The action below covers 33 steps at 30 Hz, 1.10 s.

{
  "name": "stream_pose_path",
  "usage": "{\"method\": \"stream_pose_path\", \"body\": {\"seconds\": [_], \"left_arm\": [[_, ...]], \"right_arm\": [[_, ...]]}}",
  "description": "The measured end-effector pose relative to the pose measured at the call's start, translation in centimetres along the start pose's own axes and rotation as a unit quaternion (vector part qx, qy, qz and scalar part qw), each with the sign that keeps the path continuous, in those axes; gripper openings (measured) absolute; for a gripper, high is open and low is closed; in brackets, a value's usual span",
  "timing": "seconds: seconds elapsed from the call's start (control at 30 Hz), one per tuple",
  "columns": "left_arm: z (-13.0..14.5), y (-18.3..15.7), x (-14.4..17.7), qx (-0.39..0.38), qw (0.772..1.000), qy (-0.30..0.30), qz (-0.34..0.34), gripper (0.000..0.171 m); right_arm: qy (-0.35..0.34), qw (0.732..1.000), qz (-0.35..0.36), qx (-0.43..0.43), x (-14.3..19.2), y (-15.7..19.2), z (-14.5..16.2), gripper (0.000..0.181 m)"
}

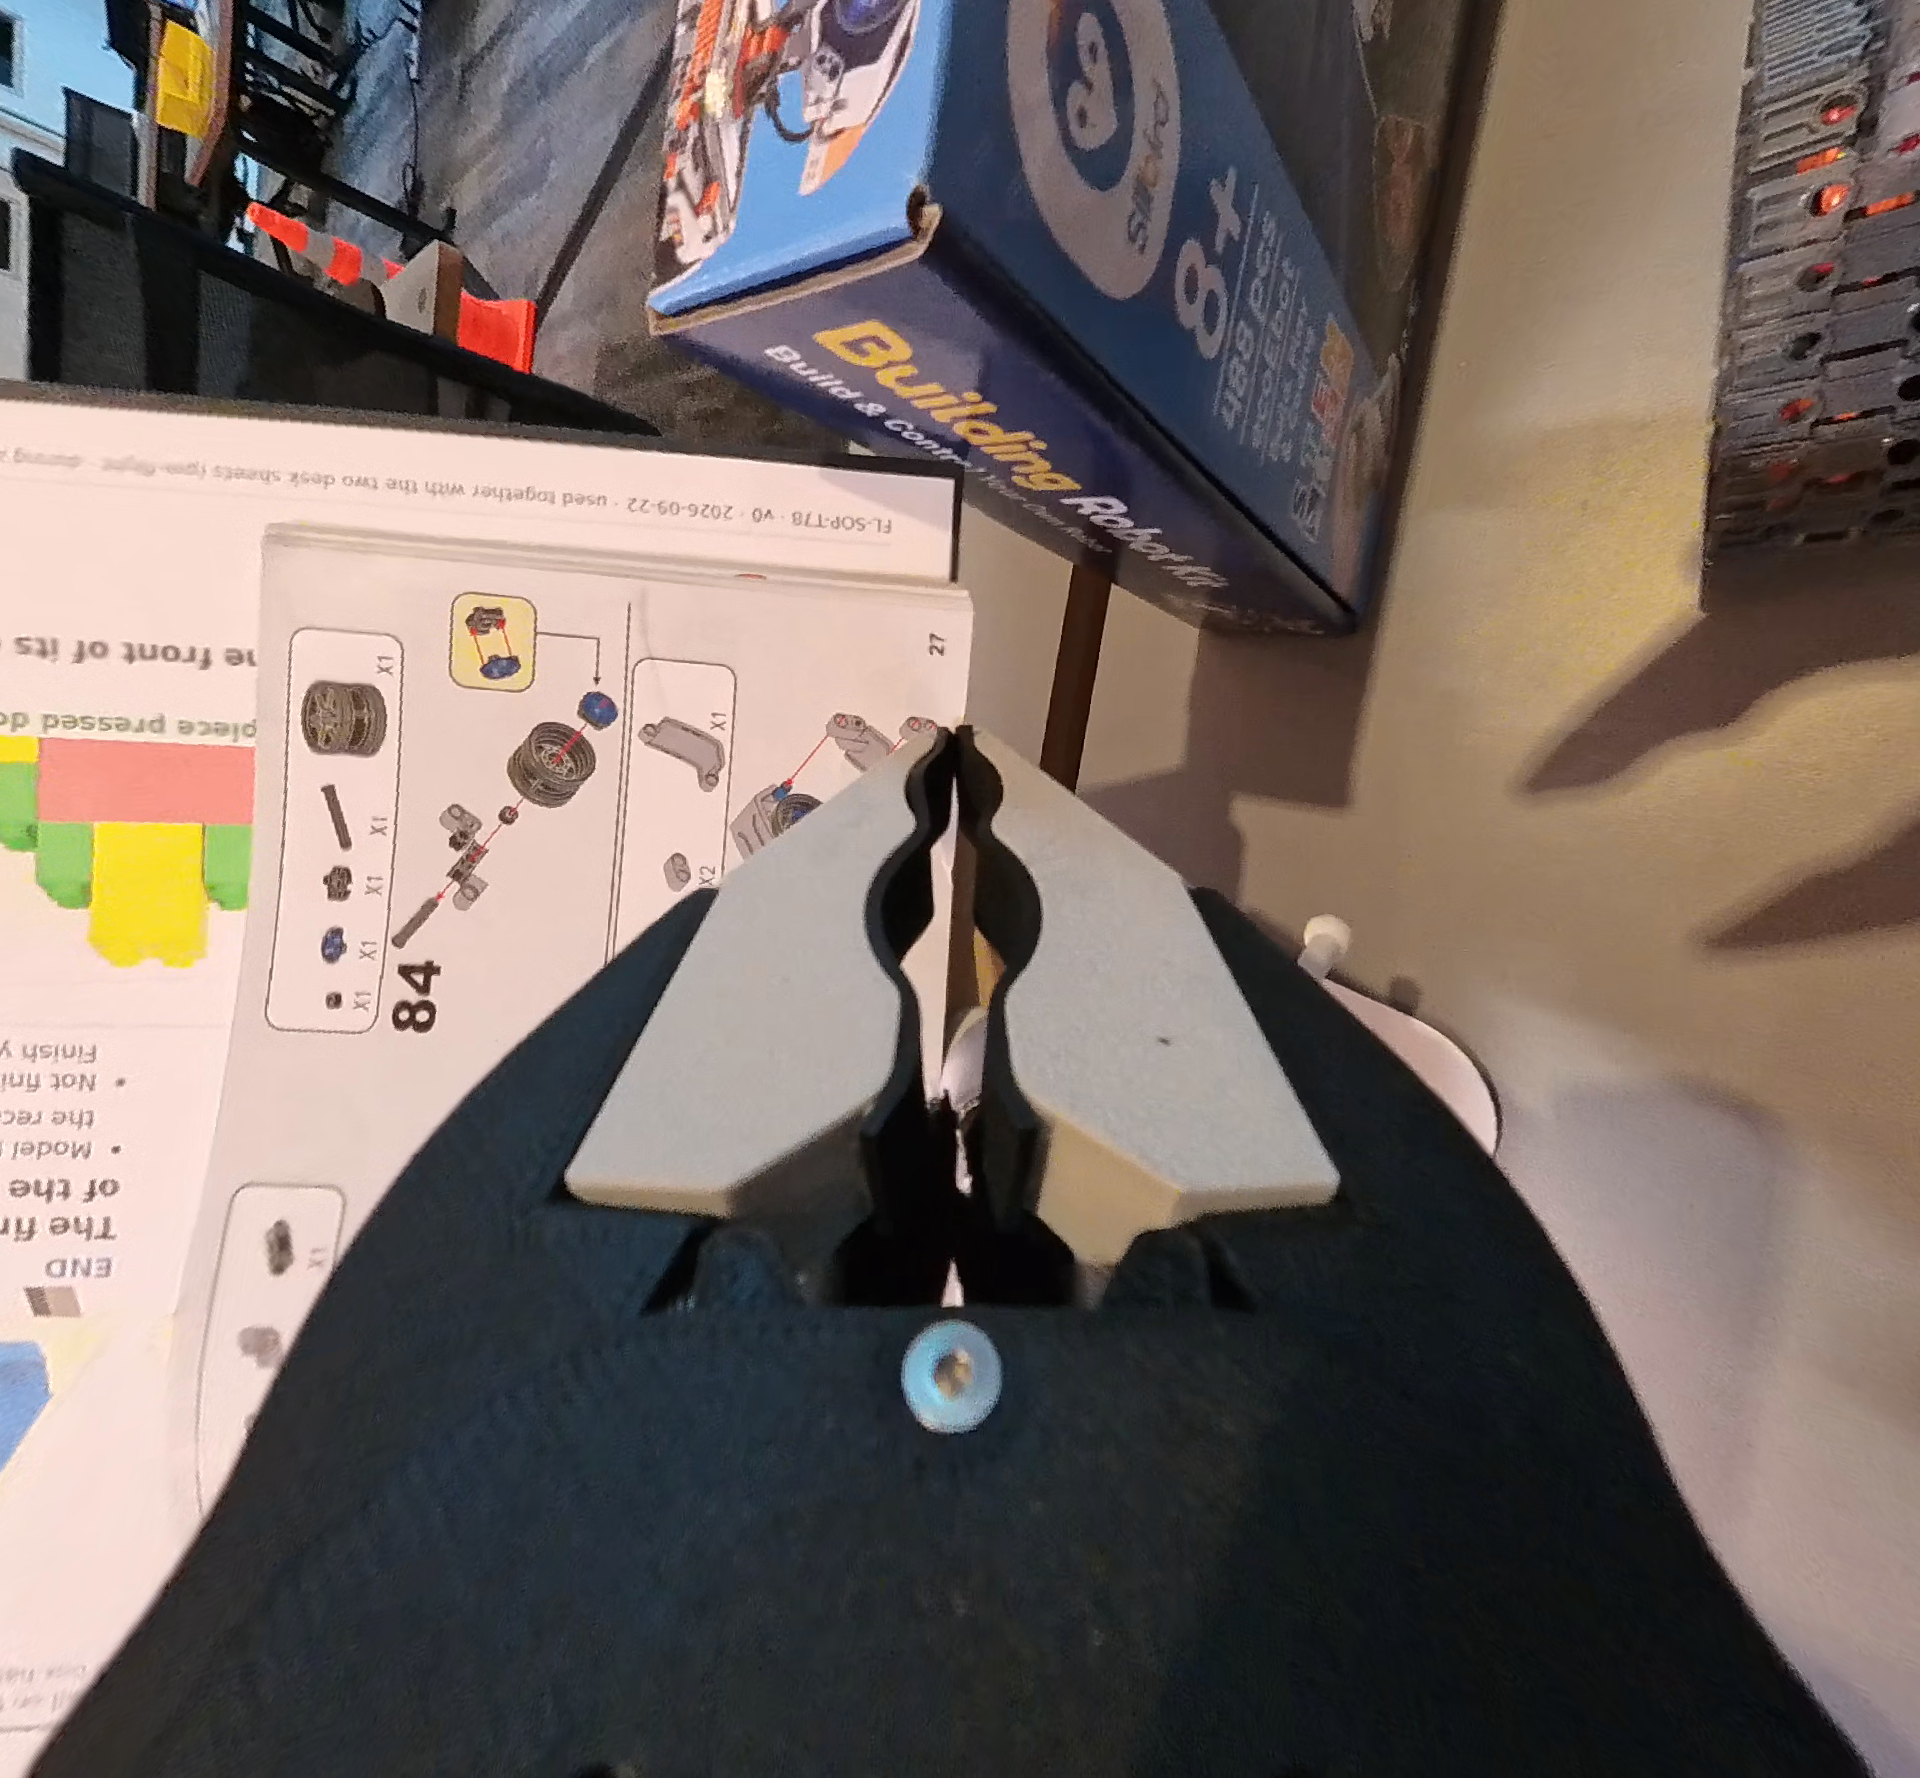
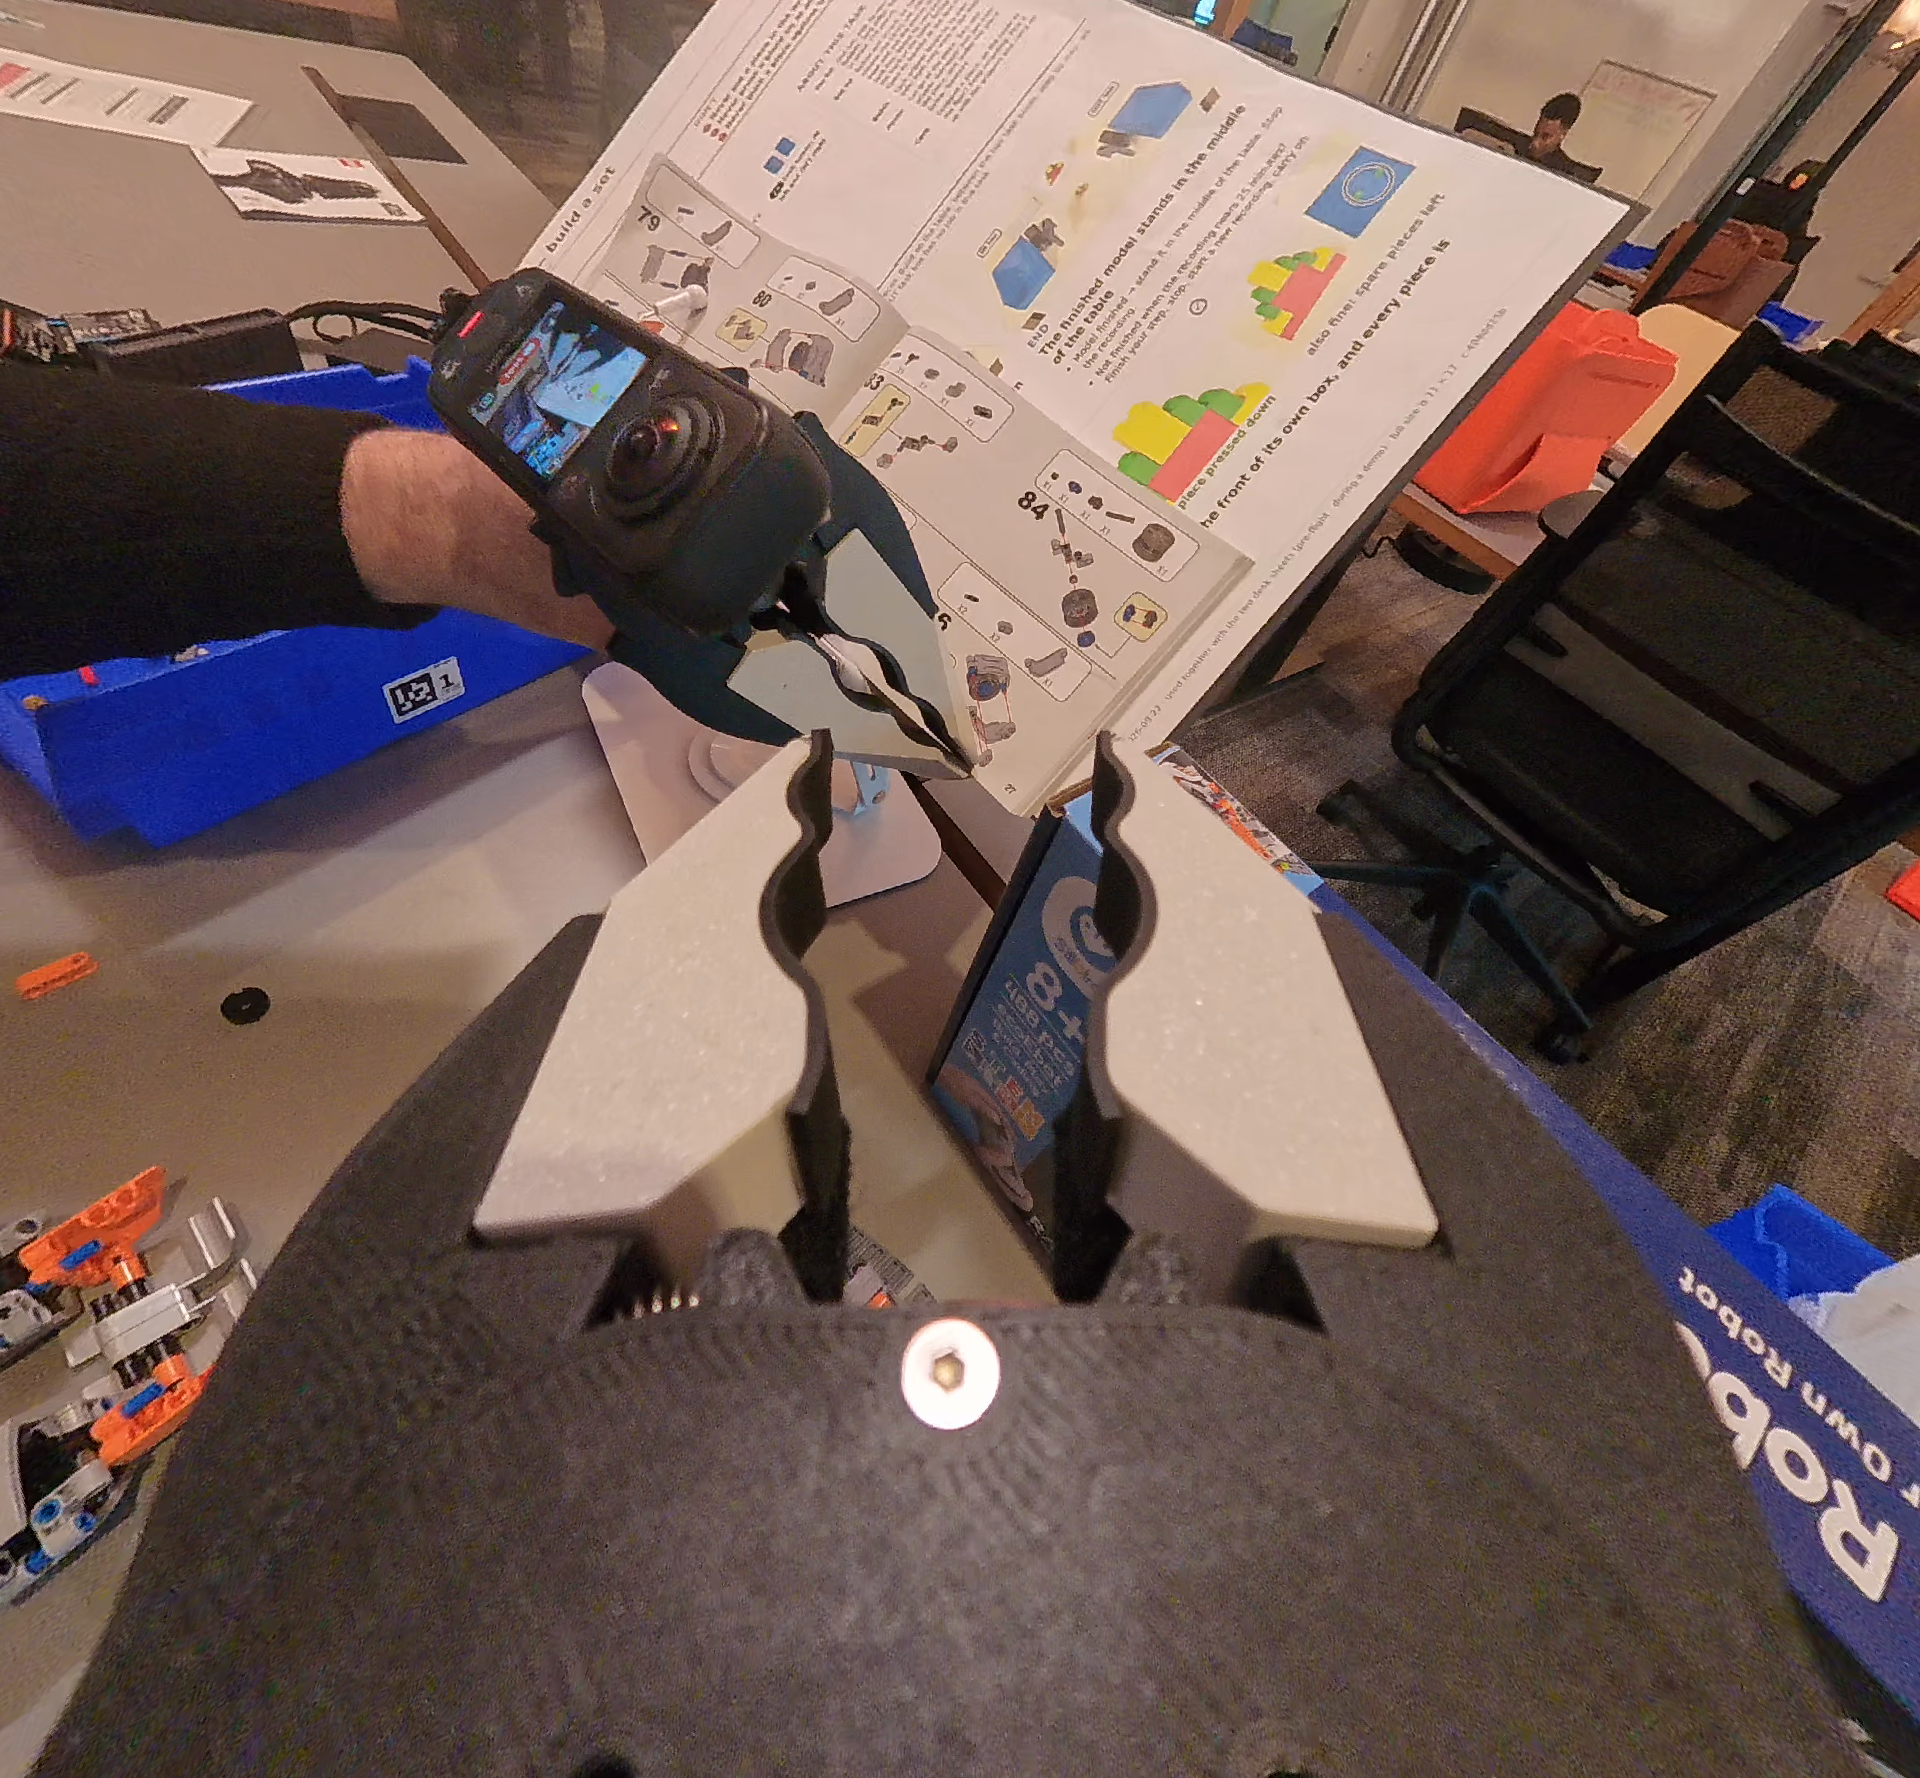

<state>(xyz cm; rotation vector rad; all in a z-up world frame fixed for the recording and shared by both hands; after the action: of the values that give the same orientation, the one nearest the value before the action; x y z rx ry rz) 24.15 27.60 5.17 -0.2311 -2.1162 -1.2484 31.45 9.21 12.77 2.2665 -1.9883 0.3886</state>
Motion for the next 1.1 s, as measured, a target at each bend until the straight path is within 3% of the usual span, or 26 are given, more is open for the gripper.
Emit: {"method": "stream_pose_path", "body": {"seconds": [0.57, 0.77, 0.87, 1.1], "left_arm": [[0.4, 0.6, 2.8, 0.094, 0.989, -0.113, 0.010, 0.000], [0.5, -0.4, 6.9, 0.108, 0.976, -0.190, -0.014, 0.000], [1.3, -1.3, 9.5, 0.112, 0.967, -0.227, -0.033, 0.000], [3.9, -3.3, 13.6, 0.123, 0.948, -0.280, -0.083, 0.000]], "right_arm": [[0.006, 1.000, -0.005, -0.003, -0.7, 0.1, 0.3, 0.048], [-0.007, 0.998, -0.034, -0.057, -2.0, 0.1, 0.6, 0.046], [-0.003, 0.995, -0.041, -0.092, -3.7, 0.5, 1.2, 0.054], [-0.060, 0.962, -0.170, -0.207, -7.6, 2.4, 2.3, 0.060]]}}
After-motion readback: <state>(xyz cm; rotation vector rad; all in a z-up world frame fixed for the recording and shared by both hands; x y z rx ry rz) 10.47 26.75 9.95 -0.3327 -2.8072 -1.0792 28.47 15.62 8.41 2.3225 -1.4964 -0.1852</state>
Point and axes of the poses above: each gripper's, where its closed fingertips meet, x back along the fingers, z out of its underside, y = z × x across the jaws, the point moved 10 cm from there along x, back along the fingers, and after that the axes turned 9 degrees about -x, right-handed, at the moved point
